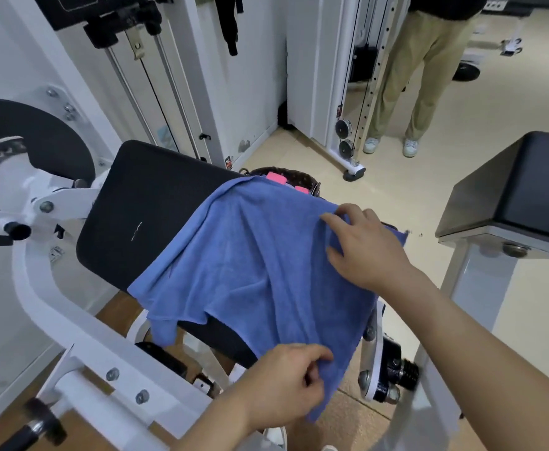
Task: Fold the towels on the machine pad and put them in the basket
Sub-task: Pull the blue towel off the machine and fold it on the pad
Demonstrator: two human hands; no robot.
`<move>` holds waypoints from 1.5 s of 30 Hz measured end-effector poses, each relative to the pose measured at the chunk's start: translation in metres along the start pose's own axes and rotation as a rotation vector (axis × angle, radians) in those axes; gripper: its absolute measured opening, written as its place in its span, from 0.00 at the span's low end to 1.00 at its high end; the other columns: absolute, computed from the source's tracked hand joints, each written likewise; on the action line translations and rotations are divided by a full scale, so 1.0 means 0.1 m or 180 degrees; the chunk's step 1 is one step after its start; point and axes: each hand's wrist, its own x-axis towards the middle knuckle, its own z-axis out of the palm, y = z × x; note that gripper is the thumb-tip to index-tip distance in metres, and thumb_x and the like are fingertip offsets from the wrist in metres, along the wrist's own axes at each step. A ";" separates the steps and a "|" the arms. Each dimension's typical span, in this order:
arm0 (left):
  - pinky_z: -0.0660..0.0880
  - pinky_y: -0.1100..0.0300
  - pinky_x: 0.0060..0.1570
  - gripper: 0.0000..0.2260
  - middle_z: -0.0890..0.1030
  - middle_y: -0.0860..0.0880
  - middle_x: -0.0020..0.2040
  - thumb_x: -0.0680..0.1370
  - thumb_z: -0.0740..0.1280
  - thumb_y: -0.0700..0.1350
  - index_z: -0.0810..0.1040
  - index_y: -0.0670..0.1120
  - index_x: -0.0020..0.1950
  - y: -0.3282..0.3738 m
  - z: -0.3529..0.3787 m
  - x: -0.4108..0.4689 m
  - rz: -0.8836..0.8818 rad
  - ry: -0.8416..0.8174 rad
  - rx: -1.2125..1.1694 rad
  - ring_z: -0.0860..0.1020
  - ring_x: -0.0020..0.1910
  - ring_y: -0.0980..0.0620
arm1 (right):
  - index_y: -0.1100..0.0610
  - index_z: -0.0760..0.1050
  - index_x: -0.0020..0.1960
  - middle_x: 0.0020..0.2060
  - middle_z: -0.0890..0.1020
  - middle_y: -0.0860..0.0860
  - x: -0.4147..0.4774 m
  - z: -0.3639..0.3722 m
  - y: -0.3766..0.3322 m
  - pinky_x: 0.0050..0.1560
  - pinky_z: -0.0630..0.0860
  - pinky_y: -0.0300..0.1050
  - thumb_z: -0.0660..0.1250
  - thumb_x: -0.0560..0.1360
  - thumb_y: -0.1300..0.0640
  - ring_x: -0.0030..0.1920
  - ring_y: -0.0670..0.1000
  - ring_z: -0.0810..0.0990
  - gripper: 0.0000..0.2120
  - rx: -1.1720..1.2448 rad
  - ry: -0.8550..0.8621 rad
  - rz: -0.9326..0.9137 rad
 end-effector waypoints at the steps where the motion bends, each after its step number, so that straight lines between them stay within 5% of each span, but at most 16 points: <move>1: 0.74 0.63 0.48 0.15 0.80 0.55 0.46 0.75 0.63 0.44 0.77 0.53 0.61 -0.05 -0.02 0.01 0.0013 0.0058 -0.0158 0.76 0.42 0.60 | 0.50 0.64 0.70 0.66 0.67 0.51 0.01 0.00 -0.01 0.46 0.77 0.51 0.60 0.76 0.51 0.61 0.56 0.67 0.23 -0.0041 -0.0019 0.0054; 5: 0.72 0.68 0.49 0.12 0.79 0.58 0.48 0.75 0.65 0.45 0.80 0.52 0.58 -0.53 -0.42 0.03 -0.0118 0.1281 -0.0188 0.76 0.47 0.61 | 0.53 0.66 0.66 0.62 0.69 0.54 0.12 -0.04 -0.11 0.45 0.76 0.51 0.60 0.74 0.53 0.57 0.57 0.69 0.21 -0.0147 -0.0059 0.0332; 7: 0.74 0.62 0.50 0.11 0.78 0.57 0.50 0.75 0.65 0.44 0.81 0.52 0.56 -0.89 -0.73 0.02 -0.0438 0.2128 0.0033 0.76 0.48 0.58 | 0.55 0.68 0.65 0.61 0.71 0.54 0.20 -0.08 -0.19 0.48 0.75 0.50 0.60 0.74 0.56 0.56 0.58 0.70 0.20 -0.0140 0.0086 0.0334; 11: 0.72 0.57 0.51 0.12 0.77 0.50 0.54 0.76 0.67 0.40 0.79 0.48 0.58 -1.56 -1.24 -0.08 -0.1188 0.2878 0.0417 0.75 0.53 0.49 | 0.57 0.74 0.63 0.58 0.77 0.53 0.57 -0.01 -0.73 0.49 0.74 0.51 0.61 0.74 0.64 0.55 0.59 0.74 0.18 0.0404 0.0521 -0.0285; 15: 0.71 0.53 0.57 0.16 0.75 0.46 0.61 0.76 0.69 0.45 0.75 0.48 0.64 -2.05 -1.43 -0.15 -0.1754 0.2558 0.0469 0.73 0.60 0.44 | 0.54 0.72 0.67 0.67 0.73 0.47 1.00 0.22 -1.43 0.55 0.75 0.52 0.61 0.75 0.63 0.66 0.54 0.69 0.21 0.0547 0.0288 -0.1011; 18: 0.69 0.64 0.49 0.05 0.79 0.53 0.52 0.76 0.69 0.44 0.79 0.54 0.49 -2.26 -1.49 -0.20 -0.1622 0.2462 -0.0067 0.76 0.53 0.52 | 0.52 0.68 0.70 0.69 0.70 0.46 1.26 0.41 -1.63 0.56 0.75 0.52 0.61 0.77 0.62 0.69 0.51 0.65 0.22 0.0250 0.0002 -0.1218; 22: 0.70 0.71 0.36 0.09 0.82 0.56 0.38 0.79 0.66 0.41 0.79 0.52 0.41 -2.41 -1.74 -0.27 -0.1404 0.2288 -0.1135 0.78 0.39 0.58 | 0.49 0.75 0.61 0.57 0.77 0.45 1.49 0.51 -1.65 0.49 0.76 0.51 0.62 0.76 0.57 0.58 0.51 0.71 0.14 0.0259 -0.0185 -0.1107; 27: 0.74 0.62 0.45 0.11 0.82 0.55 0.40 0.80 0.63 0.39 0.81 0.47 0.41 -2.52 -2.35 -0.08 -0.1193 0.2850 -0.1824 0.78 0.40 0.59 | 0.50 0.78 0.46 0.39 0.79 0.45 1.80 0.35 -1.66 0.44 0.75 0.47 0.64 0.76 0.54 0.44 0.50 0.76 0.05 0.0795 -0.0395 -0.0572; 32: 0.72 0.66 0.45 0.12 0.79 0.51 0.46 0.73 0.67 0.35 0.78 0.53 0.45 -2.63 -2.60 0.09 -0.1009 0.3450 -0.0497 0.76 0.43 0.56 | 0.55 0.73 0.48 0.40 0.80 0.52 1.93 0.43 -1.78 0.38 0.74 0.50 0.58 0.79 0.54 0.42 0.58 0.77 0.08 0.0168 0.0196 -0.0118; 36: 0.68 0.67 0.52 0.23 0.74 0.52 0.54 0.65 0.67 0.28 0.81 0.50 0.53 -2.83 -2.23 -0.05 -0.0464 0.2543 0.0619 0.72 0.53 0.53 | 0.58 0.73 0.48 0.42 0.77 0.55 1.89 0.57 -1.86 0.31 0.65 0.46 0.64 0.74 0.61 0.37 0.56 0.71 0.03 -0.0197 0.0636 -0.0119; 40: 0.64 0.75 0.54 0.15 0.76 0.56 0.52 0.69 0.75 0.35 0.84 0.50 0.52 -3.00 -2.24 0.01 -0.0566 0.2787 0.0395 0.73 0.52 0.53 | 0.59 0.77 0.46 0.42 0.77 0.57 1.81 0.54 -2.08 0.31 0.61 0.43 0.71 0.59 0.69 0.38 0.58 0.72 0.16 -0.0418 0.1109 -0.0505; 43: 0.65 0.75 0.51 0.05 0.78 0.60 0.45 0.73 0.74 0.42 0.85 0.53 0.43 -2.92 -2.46 0.09 -0.0619 0.2783 0.0007 0.73 0.47 0.57 | 0.55 0.77 0.49 0.48 0.77 0.52 1.75 0.56 -2.39 0.27 0.69 0.43 0.70 0.62 0.64 0.45 0.57 0.74 0.16 -0.0074 0.0812 -0.1139; 45: 0.67 0.70 0.50 0.07 0.80 0.59 0.44 0.75 0.71 0.44 0.83 0.54 0.38 -2.86 -2.61 0.12 -0.0616 0.2589 -0.0253 0.74 0.48 0.59 | 0.53 0.76 0.53 0.50 0.76 0.49 1.76 0.65 -2.56 0.26 0.73 0.46 0.70 0.66 0.57 0.48 0.54 0.73 0.15 0.0169 0.0455 -0.1281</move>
